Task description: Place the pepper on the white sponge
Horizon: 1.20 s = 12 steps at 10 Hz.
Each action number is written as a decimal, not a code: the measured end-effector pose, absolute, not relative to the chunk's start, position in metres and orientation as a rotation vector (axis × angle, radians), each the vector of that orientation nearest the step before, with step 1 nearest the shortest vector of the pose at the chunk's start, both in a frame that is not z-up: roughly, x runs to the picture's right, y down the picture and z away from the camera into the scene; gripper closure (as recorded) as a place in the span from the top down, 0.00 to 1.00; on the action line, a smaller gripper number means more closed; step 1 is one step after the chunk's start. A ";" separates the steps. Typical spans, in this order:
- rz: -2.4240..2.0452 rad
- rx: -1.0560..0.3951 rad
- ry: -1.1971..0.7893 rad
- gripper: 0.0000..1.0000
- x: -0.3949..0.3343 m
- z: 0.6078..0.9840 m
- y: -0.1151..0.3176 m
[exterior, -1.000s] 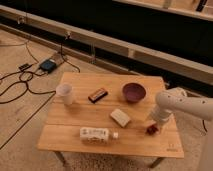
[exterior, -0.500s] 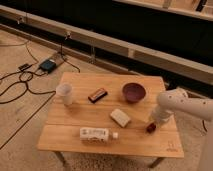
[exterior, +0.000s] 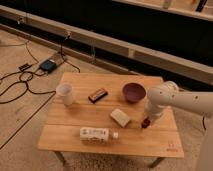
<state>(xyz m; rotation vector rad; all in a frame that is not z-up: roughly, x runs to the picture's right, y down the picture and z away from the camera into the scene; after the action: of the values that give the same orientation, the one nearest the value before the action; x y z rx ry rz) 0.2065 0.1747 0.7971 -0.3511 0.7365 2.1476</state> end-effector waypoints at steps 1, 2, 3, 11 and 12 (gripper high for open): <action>2.084 -0.371 0.718 0.00 0.176 0.796 0.167; 2.053 -0.382 0.710 0.00 0.160 0.796 0.164; 2.020 -0.393 0.701 0.00 0.145 0.797 0.160; 1.873 -0.472 0.689 0.00 0.092 0.837 0.136; 1.868 -0.481 0.691 0.00 0.090 0.841 0.135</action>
<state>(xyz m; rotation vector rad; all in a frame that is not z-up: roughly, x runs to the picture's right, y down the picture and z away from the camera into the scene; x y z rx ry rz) 0.0902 0.1351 0.8409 -0.4807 0.6907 1.8681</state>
